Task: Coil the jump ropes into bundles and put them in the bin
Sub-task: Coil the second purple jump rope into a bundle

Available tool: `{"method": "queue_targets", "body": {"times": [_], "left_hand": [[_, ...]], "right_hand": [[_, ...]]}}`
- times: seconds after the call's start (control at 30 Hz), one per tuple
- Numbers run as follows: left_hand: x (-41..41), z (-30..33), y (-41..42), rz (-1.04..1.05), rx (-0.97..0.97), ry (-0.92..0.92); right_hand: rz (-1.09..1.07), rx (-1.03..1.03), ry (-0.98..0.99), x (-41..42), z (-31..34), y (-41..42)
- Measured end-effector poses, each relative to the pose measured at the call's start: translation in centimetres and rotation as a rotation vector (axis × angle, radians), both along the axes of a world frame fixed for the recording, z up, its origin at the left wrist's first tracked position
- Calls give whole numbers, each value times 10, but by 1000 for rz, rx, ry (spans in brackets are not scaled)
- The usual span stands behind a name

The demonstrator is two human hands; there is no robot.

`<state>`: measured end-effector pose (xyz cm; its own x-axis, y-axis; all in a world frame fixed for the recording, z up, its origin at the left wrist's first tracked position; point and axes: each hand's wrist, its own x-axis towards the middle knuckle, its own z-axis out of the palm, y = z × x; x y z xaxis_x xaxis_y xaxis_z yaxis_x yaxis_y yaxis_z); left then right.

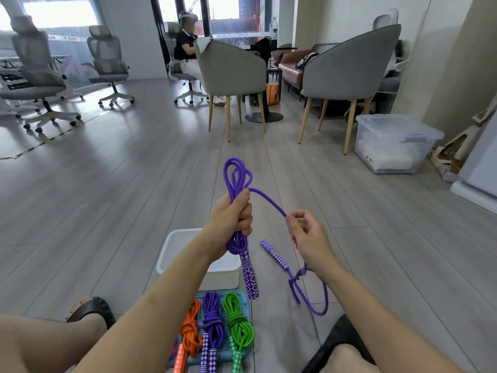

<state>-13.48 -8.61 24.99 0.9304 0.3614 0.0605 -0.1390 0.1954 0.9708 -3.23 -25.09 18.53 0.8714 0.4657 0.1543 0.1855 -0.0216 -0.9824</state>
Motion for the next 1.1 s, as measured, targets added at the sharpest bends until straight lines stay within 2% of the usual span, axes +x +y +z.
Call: {"method": "queue_targets", "body": {"times": [0.13,0.27,0.37,0.57,0.67,0.8,0.9,1.0,1.1], "left_hand": [[3,-5,0,45,33,0],[7,-19,-5,47,110,34],[8,-23,-12,49,119,14],[8,-31,-21,-3,168,-47],[8,-35,-25,-13,173,-41],[11,-42,-31,123,192,-8],[13,-44,-27,239,78,29],[16,-35,-15,335,-196,-10],[17,-23,3,384,-463,-114]], "right_hand": [[-111,-45,60,-2,-11,4],[-104,165,196,-17,8,24],[-70,281,172,-30,24,29],[-16,151,-22,-32,21,34],[-24,201,9,-36,26,32],[-52,233,36,-39,25,31],[5,124,84,-38,25,30],[155,36,109,-38,25,27],[314,-128,12,-36,21,22]]}}
